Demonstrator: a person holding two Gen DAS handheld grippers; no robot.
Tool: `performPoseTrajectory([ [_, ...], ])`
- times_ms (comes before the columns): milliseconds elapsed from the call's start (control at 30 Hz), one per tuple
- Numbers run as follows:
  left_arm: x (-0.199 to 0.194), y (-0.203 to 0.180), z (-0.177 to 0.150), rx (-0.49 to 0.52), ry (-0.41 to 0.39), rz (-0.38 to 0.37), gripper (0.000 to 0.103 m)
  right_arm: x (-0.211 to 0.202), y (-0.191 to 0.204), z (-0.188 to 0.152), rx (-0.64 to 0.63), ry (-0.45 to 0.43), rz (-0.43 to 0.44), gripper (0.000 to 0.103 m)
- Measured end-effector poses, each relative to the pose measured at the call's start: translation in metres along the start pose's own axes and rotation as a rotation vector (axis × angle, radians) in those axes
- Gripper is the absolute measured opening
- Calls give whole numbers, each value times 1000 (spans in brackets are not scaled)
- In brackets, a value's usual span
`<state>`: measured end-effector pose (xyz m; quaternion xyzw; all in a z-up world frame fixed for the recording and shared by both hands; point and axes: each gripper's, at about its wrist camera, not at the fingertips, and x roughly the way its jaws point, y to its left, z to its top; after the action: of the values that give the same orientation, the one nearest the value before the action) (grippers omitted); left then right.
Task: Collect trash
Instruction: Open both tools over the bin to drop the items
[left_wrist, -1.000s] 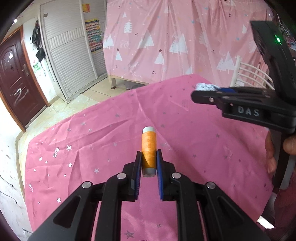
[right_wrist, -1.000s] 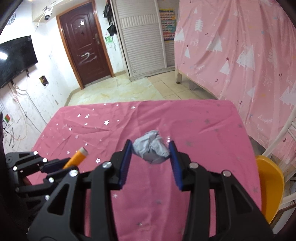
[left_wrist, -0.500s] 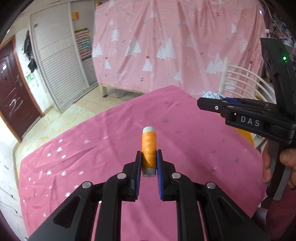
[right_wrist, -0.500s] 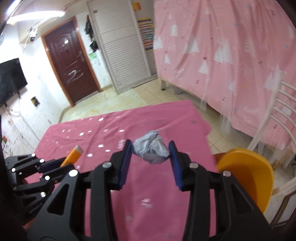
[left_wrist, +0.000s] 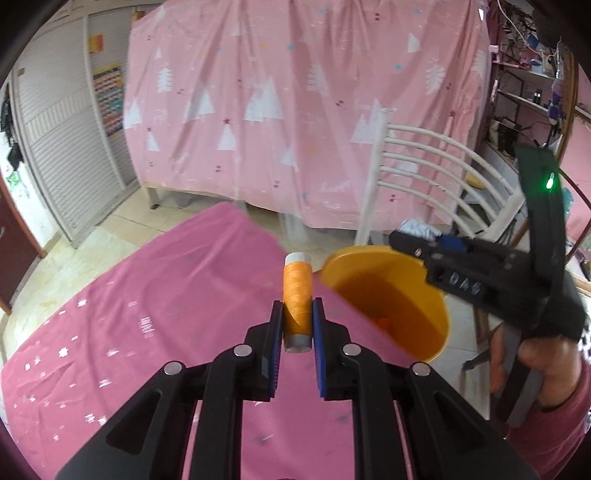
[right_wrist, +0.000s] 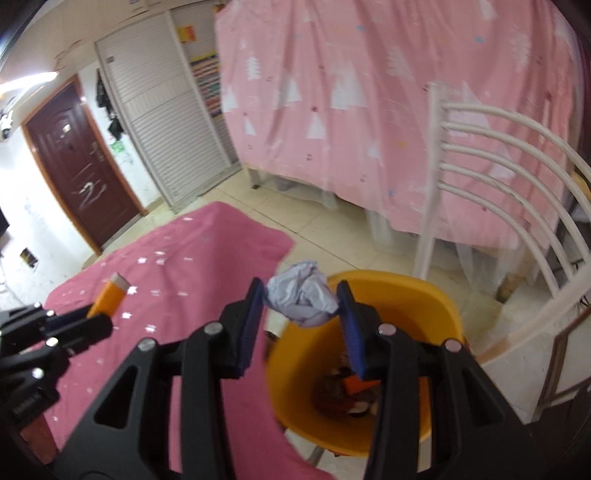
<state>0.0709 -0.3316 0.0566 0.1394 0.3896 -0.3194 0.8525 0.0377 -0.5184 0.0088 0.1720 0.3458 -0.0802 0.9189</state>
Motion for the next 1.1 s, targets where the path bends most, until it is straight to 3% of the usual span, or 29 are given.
performPoseTrajectory([
  [433, 43, -66, 32, 45, 53, -67, 9, 30, -67, -18, 112, 64, -31, 42],
  [500, 50, -70, 35, 35, 58, -80, 9, 36, -74, -20, 127, 76, -36, 61],
  [567, 56, -73, 38, 24, 65, -95, 9, 38, -80, -23, 144, 78, -35, 71],
  [733, 67, -77, 38, 12, 64, -103, 11, 41, -89, -26, 165, 79, -39, 74],
  [767, 67, -77, 37, 6, 61, -109, 16, 41, -89, -26, 168, 80, -40, 75],
  [833, 68, -75, 35, 1, 57, -103, 38, 41, -89, -26, 170, 79, -40, 77],
  [867, 67, -73, 34, -3, 50, -97, 59, 41, -89, -26, 169, 79, -40, 77],
  [900, 66, -72, 33, -4, 41, -84, 71, 41, -89, -26, 167, 78, -40, 78],
  [1100, 56, -59, 27, -9, 9, -32, 82, 41, -84, -25, 156, 57, -39, 91],
])
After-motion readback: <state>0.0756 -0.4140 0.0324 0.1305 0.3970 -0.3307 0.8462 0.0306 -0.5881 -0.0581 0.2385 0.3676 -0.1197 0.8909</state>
